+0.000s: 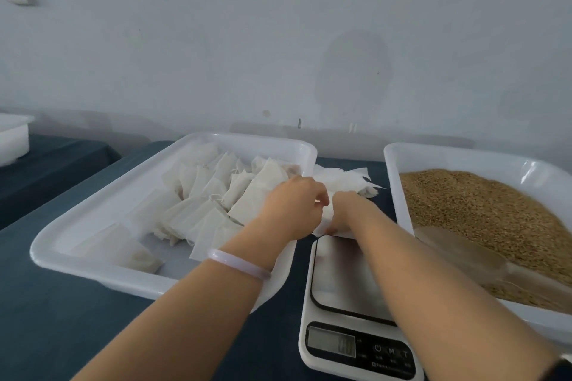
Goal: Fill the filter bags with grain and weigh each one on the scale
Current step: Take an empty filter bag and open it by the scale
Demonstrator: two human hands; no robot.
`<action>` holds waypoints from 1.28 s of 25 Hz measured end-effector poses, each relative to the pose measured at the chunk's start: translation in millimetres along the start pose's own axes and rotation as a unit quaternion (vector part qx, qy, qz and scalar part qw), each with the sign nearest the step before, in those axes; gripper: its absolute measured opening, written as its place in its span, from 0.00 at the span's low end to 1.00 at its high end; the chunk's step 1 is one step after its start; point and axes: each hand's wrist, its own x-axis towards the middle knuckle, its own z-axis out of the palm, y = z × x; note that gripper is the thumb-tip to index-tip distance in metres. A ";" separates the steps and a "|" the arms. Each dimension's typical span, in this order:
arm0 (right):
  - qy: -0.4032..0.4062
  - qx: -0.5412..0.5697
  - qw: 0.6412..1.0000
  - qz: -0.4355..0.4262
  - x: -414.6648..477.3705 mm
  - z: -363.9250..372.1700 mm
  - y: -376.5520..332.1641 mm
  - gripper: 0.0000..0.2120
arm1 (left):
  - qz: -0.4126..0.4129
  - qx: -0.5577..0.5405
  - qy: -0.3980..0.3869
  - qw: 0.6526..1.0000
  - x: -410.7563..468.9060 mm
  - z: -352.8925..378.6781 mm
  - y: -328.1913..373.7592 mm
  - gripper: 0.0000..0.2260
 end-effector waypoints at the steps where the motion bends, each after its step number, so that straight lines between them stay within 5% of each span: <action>1: 0.030 0.006 1.000 0.005 4.5 5.5 2.5 0.21 | 0.000 -0.006 0.002 1.000 0.1 1.0 -0.1 0.10; 14: -0.006 -0.003 1.000 0.014 7.2 -11.1 4.4 0.16 | -0.010 -0.058 0.022 0.998 1.1 1.0 -3.4 0.09; 21: -0.061 0.047 0.995 0.068 9.4 3.7 11.7 0.28 | -0.011 -0.068 0.031 0.997 2.0 3.5 -4.8 0.08; 27: -0.078 0.065 0.992 0.079 19.0 12.0 2.0 0.19 | -0.016 -0.084 0.035 0.996 2.9 3.6 -6.3 0.08; 30: 0.004 0.064 0.997 0.037 0.8 -15.5 10.1 0.14 | -0.022 -0.095 0.025 0.995 2.4 2.2 -4.1 0.10; 32: 0.038 0.185 0.982 -0.015 -25.2 -45.2 27.2 0.13 | -0.030 -0.113 0.040 0.992 1.1 0.8 -4.0 0.15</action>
